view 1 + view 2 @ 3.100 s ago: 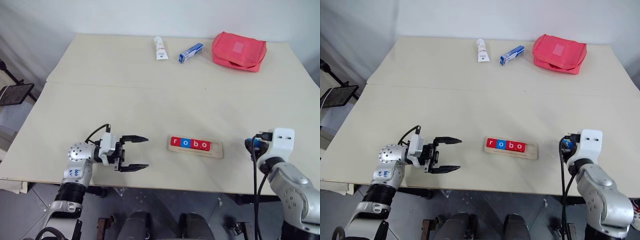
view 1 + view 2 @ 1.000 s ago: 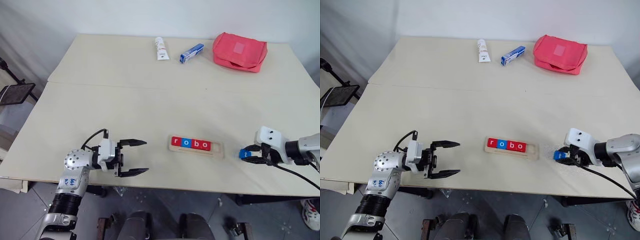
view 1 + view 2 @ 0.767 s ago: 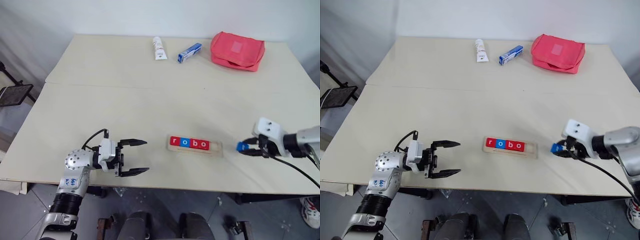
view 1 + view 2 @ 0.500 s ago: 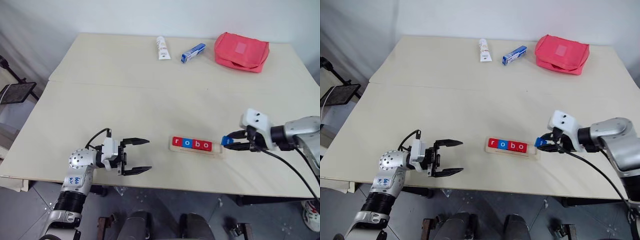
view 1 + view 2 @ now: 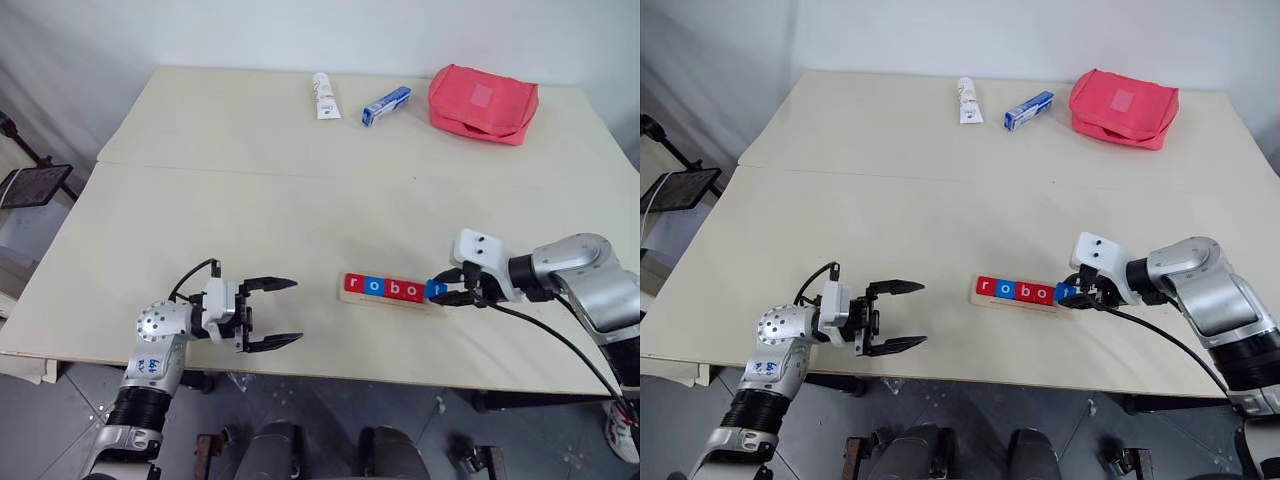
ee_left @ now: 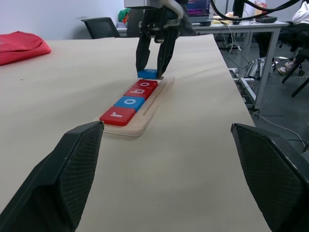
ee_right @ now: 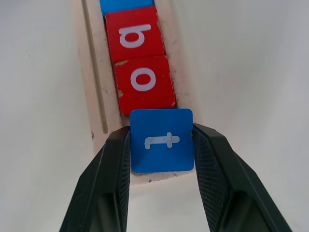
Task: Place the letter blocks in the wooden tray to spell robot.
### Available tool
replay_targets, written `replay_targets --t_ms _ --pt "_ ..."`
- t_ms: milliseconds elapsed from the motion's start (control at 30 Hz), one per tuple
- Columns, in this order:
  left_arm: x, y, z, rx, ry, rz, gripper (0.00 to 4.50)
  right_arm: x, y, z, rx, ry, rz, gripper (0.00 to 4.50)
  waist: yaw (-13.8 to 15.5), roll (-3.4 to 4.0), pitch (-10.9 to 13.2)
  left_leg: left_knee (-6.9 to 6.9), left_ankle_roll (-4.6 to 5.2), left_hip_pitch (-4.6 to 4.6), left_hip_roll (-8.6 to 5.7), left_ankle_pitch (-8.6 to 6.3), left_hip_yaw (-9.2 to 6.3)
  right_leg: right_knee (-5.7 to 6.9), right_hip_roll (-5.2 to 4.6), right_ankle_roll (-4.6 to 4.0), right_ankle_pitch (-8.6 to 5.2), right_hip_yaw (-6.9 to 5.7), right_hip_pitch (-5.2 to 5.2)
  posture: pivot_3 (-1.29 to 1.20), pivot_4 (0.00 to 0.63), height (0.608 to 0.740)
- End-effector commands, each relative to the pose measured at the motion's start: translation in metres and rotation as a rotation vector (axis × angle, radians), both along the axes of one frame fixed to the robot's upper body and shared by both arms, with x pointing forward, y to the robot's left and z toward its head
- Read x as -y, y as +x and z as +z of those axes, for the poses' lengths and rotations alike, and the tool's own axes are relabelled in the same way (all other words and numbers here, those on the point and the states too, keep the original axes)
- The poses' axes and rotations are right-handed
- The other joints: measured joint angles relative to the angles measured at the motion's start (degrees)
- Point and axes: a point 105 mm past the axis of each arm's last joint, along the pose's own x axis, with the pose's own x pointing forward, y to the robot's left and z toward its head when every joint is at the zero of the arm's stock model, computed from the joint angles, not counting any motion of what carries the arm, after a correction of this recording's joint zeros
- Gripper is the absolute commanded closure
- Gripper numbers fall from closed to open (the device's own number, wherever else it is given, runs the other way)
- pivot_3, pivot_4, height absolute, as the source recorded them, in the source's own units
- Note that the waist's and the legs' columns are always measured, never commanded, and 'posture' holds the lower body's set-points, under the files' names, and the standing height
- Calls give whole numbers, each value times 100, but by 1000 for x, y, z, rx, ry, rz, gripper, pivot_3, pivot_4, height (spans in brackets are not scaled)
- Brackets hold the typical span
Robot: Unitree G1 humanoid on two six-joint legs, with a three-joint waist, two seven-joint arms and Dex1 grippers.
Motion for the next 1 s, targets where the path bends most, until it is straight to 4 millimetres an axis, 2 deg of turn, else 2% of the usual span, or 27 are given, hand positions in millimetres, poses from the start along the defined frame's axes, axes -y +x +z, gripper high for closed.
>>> replay_targets --t_ms 33,67,133,167,200,367,600,767,900,1000 --pt "-2 -2 6 41 -1 11 0 -4 0 9 25 3 37 3045 -5 0 0 0 0 0 0 0 0 1 0 0 0 0 0 0 150 740" --pt "-2 -2 6 41 -1 12 0 -4 -1 8 20 3 40 3045 -10 0 0 0 0 0 1 0 0 1 0 0 0 -1 1 0 150 740" --pt "-3 -1 6 42 -1 16 0 -3 -2 6 17 -5 45 2303 -20 0 0 0 0 0 0 0 0 1 0 0 0 0 1 0 150 740" --pt "-3 -1 6 42 -2 18 0 -3 -1 6 20 -2 44 2078 -24 0 0 0 0 0 0 0 0 1 0 0 0 -1 1 0 150 740" --pt "-3 -1 6 42 -3 19 0 -3 -1 7 23 1 44 1618 -27 0 0 0 0 0 0 0 0 1 0 0 0 -1 0 0 150 740" --pt "-3 -1 6 44 -2 18 0 -8 0 15 41 40 47 8 -39 0 0 0 0 0 1 0 0 3 0 0 0 -2 0 0 150 740" --pt "-3 -2 5 45 -1 15 0 4 -8 25 68 88 -12 8 -20 0 0 0 0 0 1 0 -2 5 0 0 0 -3 0 0 150 740" --pt "-3 -3 3 41 -1 10 0 29 -16 15 58 36 -85 8 4 0 0 0 1 0 -1 0 2 3 -2 0 0 -2 1 0 150 740" --pt "-2 -3 3 41 0 4 0 37 -20 8 43 30 -114 8 1 0 0 0 0 1 0 0 3 3 -2 0 0 -1 1 0 150 740" --pt "-2 -3 3 41 1 1 0 36 -21 7 38 35 -117 616 -14 0 0 0 0 2 1 0 3 4 -2 0 0 -1 0 0 150 740"
